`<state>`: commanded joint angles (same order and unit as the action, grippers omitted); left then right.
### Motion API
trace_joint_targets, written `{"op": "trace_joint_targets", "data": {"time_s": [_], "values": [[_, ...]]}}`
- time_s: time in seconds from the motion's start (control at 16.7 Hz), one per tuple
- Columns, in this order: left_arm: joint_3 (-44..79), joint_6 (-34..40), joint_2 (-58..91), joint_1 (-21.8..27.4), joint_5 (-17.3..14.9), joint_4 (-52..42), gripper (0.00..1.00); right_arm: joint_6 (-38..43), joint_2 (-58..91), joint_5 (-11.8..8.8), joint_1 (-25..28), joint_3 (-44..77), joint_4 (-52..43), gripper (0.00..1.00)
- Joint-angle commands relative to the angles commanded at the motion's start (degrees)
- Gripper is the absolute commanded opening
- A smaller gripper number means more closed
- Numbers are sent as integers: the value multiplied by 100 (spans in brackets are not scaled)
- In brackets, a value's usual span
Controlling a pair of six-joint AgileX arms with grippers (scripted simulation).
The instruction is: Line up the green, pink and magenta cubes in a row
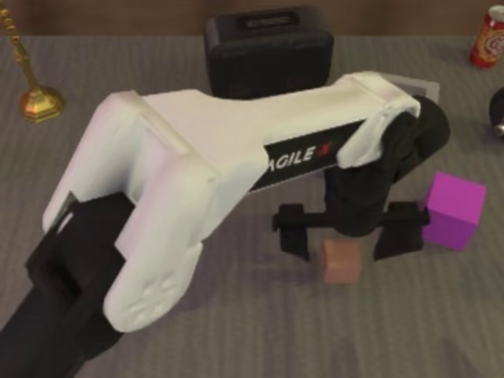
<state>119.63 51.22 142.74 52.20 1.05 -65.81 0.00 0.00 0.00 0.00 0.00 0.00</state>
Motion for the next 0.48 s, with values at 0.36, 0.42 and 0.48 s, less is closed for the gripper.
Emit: {"op": "trace_joint_targets", "data": {"time_s": [0.36,0.42,0.48], "values": [[21,-1,-2,-6,3,-20,100,0,0,0,0,0,0,100],[96,0,-2,-7,13,-99,100,0,0,0,0,0,0,100],[220,3,-4,-11,25,-233,100,0,0,0,0,0,0,100]]}}
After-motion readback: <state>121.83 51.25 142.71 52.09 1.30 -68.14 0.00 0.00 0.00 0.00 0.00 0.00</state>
